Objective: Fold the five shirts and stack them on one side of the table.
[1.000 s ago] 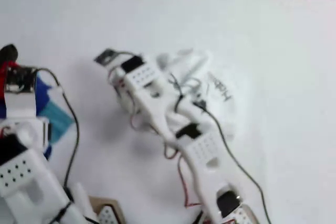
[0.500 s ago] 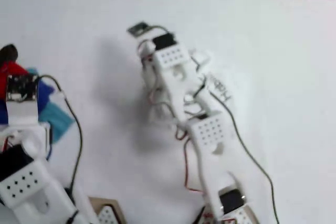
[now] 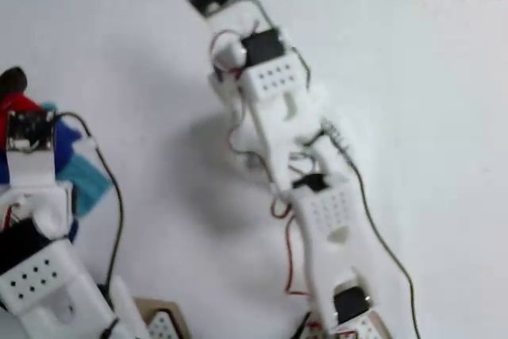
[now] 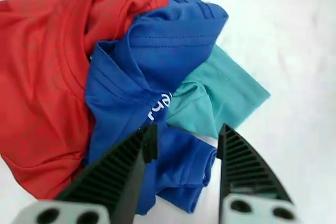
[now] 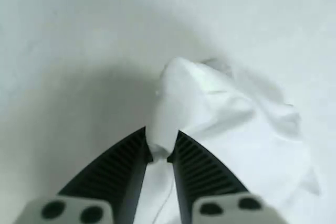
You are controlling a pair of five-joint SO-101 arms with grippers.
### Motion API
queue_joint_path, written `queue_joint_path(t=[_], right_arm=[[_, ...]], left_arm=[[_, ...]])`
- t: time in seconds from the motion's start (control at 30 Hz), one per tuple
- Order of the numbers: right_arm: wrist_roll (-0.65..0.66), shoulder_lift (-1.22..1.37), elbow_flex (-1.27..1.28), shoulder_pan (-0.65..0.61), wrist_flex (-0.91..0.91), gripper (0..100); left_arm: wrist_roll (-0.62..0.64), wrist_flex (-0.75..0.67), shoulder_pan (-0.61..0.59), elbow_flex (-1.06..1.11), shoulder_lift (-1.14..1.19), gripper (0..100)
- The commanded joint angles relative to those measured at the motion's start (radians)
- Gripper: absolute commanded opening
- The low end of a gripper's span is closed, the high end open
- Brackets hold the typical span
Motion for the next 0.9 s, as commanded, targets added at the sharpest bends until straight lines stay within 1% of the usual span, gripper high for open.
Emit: queue_joint_path(t=[0.0, 0.17, 0.27, 0.37, 0.43, 0.53, 0.67, 0.77, 0.87], right_arm=[[-0.005, -0.28, 0.081, -0.024, 0.024, 2.0], [-0.002, -0.608, 0.353, -0.041, 0.022, 2.0], [0.032, -0.809, 0.512, -0.025, 0.022, 2.0], [0.089, -0.989, 0.707, 0.045, 0.021, 2.0], [0.121, -1.084, 0.853, 0.134, 0.016, 2.1], [0.213, -1.185, 1.088, 0.312, -0.025, 2.1], [0.367, -1.267, 1.382, 0.613, -0.199, 2.1], [0.466, -1.311, 1.531, 0.811, -0.343, 2.1], [0.529, -1.345, 1.619, 0.952, -0.427, 2.1]], left_arm=[[0.009, -0.025, 0.061, -0.01, 0.068, 21], [0.075, -0.037, 0.164, -0.084, 0.324, 21], [0.114, -0.009, 0.199, -0.217, 0.508, 21], [0.13, 0.068, 0.229, -0.397, 0.675, 21], [0.13, 0.141, 0.252, -0.527, 0.778, 21], [0.13, 0.252, 0.293, -0.708, 0.91, 21], [0.13, 0.379, 0.353, -0.9, 1.059, 20], [0.138, 0.425, 0.391, -0.997, 1.145, 20], [0.141, 0.423, 0.454, -1.063, 1.217, 20]])
